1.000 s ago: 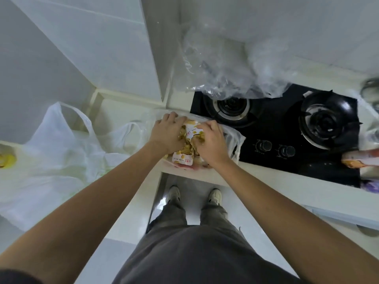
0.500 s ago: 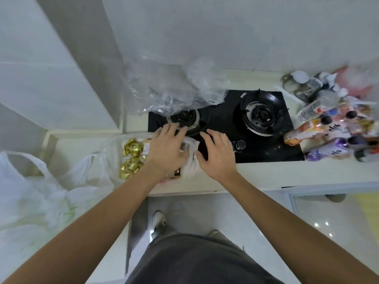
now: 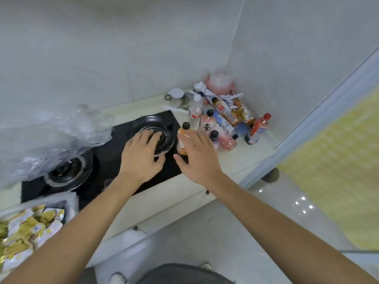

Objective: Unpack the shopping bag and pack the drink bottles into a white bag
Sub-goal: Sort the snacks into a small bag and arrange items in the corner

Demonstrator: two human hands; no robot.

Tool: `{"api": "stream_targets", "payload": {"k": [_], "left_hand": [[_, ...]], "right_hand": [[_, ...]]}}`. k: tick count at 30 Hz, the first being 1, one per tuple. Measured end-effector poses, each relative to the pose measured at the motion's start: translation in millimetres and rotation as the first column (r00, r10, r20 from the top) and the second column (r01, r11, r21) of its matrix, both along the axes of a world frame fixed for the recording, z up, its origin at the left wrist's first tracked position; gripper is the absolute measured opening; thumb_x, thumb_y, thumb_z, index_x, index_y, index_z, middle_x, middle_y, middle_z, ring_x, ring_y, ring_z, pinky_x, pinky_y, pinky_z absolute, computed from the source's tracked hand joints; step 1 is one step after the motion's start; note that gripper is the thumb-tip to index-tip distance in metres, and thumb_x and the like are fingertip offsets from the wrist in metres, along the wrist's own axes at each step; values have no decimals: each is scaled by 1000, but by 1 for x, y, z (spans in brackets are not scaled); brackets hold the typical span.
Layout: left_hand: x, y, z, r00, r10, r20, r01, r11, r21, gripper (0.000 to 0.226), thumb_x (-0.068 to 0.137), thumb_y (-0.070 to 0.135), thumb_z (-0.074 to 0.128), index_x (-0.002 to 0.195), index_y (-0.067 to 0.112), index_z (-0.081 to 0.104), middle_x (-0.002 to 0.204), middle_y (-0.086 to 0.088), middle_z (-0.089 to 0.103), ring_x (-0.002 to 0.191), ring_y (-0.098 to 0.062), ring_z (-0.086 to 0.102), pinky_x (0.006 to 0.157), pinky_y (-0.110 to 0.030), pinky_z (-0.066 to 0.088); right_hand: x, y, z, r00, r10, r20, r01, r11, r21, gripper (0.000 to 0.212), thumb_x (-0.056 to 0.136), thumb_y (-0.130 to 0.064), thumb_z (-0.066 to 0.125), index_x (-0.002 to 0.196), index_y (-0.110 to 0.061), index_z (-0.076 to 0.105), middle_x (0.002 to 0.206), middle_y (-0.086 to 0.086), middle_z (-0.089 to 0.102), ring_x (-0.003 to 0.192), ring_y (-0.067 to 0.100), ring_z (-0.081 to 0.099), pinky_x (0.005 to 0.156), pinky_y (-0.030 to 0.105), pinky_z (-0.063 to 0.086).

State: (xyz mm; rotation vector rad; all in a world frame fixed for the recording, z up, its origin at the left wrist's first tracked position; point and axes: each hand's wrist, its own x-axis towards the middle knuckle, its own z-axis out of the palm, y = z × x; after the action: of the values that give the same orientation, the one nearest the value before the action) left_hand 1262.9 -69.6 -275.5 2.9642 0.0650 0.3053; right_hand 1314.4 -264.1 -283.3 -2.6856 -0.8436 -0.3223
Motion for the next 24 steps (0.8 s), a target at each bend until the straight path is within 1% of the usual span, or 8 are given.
{"api": "stream_targets", "payload": {"k": [5,8,11,15,17,20,22,24], "left_hand": [[64,-84,18,999,-49,23,49,999,-22,59,89,40,61,143,17,53,144,-8,54,135,-31,48,103,-50,45],[103,-117,20,998,-68,-1,68,998,-11,64,88,46,52,144,17,50,143,-9,53,134,-32,46,103,-50,46],[144,-142,12,997,-73,-3,73,997,-10,62,87,46,55,143,19,49,142,-9,53,130,-31,47,99,-49,46],[207,-169,-6,996,-86,10,86,995,-46,58,90,44,54,142,17,50,140,-8,53,128,-31,47,95,-47,47],[243,-178,-18,995,-94,-21,93,994,-65,60,90,44,53,142,16,49,139,-11,53,127,-33,48,96,-48,47],[291,-191,-30,992,-112,-57,105,987,-118,62,89,45,52,144,17,47,138,-12,52,126,-34,48,94,-51,51],[318,-198,-36,990,-116,-76,105,986,-132,61,90,45,54,144,18,47,135,-10,54,125,-34,50,92,-50,52],[343,-204,-42,989,-113,-96,97,983,-154,63,89,52,45,143,18,47,134,-8,54,124,-32,51,92,-51,53]], "right_hand": [[65,-79,20,998,-52,37,51,998,19,56,92,-46,60,140,-17,56,142,8,57,133,31,48,114,46,39],[104,-112,18,997,-71,16,71,997,14,57,90,-45,62,139,-17,57,141,9,57,133,32,49,114,46,39],[147,-138,8,995,-101,-2,101,995,6,60,89,-46,62,139,-14,58,141,10,57,132,34,50,112,50,42],[213,-162,-4,989,-142,-45,141,990,-10,67,85,-53,47,140,-16,58,140,10,58,129,35,52,108,49,44],[249,-175,-11,986,-152,-65,151,988,-10,61,86,-48,54,138,-16,58,141,10,58,131,36,51,107,51,46],[300,-194,-15,975,-167,-148,157,985,-75,59,93,-48,58,143,-18,51,149,8,50,140,32,42,111,48,41],[335,-205,-17,967,-166,-192,142,981,-130,58,94,-46,58,144,-17,49,146,8,49,135,32,43,107,46,42],[367,-212,-22,963,-166,-210,133,977,-165,54,92,-38,61,140,-15,51,139,9,52,129,32,46,101,47,47]]}}
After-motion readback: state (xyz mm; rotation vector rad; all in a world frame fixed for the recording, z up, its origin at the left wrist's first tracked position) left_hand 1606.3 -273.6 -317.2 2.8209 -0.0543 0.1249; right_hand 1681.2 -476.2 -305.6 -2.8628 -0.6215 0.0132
